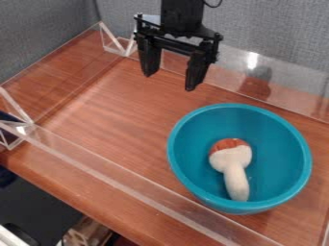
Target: Remove the mushroom from inside the blue bowl and put it on the table
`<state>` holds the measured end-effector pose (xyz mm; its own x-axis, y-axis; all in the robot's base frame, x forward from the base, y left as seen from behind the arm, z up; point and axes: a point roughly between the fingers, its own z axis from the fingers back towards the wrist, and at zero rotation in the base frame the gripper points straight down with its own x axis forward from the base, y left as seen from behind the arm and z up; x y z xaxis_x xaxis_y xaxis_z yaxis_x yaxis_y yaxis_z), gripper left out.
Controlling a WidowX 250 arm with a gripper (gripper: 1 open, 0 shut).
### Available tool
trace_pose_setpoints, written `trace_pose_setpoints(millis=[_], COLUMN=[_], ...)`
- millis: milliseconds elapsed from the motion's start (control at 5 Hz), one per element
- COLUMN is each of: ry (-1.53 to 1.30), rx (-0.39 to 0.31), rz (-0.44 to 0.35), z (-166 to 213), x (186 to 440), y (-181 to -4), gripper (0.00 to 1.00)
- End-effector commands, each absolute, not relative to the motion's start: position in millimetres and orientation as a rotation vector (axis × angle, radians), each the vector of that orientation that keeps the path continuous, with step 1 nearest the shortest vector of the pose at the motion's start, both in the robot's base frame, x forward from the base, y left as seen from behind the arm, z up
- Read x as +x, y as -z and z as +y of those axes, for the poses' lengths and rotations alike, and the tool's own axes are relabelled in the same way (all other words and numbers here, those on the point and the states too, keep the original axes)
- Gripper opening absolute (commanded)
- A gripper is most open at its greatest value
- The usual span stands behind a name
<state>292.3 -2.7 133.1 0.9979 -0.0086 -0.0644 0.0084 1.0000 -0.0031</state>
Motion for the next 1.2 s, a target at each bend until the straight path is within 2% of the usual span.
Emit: trace_pose_setpoints(millis=[0,600,1000], ry=[0.018,0.152,0.195], rx=[-0.005,-0.027,-0.027], rz=[0.073,0.007,-0.004], z=[-7.0,-84.6,-118.8], x=[290.0,255.1,240.7], y=[-128.4,-123.1,-102.4], gripper=[1.00,1.00,1.00])
